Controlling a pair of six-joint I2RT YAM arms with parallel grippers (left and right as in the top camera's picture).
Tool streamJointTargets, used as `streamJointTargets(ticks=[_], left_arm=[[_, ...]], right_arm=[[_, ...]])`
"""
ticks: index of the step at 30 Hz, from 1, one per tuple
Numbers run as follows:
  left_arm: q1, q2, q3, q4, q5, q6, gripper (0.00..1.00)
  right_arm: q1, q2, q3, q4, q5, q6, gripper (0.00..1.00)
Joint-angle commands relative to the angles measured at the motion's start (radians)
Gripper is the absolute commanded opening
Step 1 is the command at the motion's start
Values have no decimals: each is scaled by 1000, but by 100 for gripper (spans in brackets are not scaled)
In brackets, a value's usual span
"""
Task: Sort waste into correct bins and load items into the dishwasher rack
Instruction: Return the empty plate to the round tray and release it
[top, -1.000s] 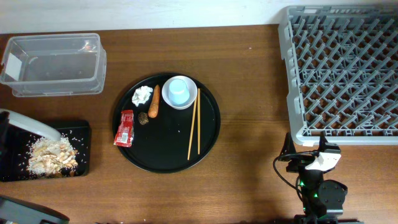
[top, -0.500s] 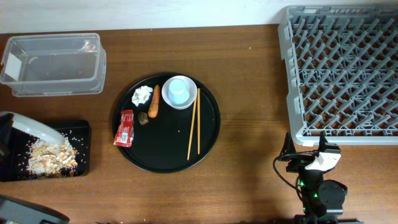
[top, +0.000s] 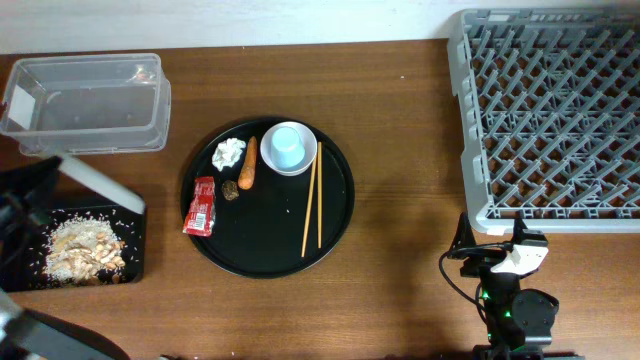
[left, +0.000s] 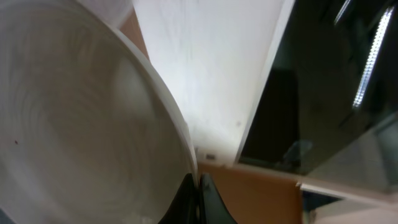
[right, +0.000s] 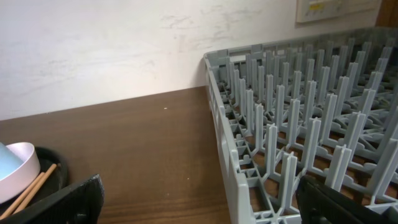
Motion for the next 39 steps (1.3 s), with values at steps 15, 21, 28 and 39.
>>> streamJointTargets(ticks=[15, 21, 28, 39], left_arm=[[-1055, -392, -8, -333, -1051, 63, 1], [-1281, -306, -58, -305, -1157, -77, 1], [-1463, -111, -85, -181, -1167, -90, 1], [-1476, 140, -85, -55, -1219, -78, 1]], right_arm=[[5, -7, -3, -9, 16, 8, 98], [5, -7, -3, -9, 16, 8, 98], [5, -7, -3, -9, 16, 8, 98], [5, -7, -3, -9, 16, 8, 98]])
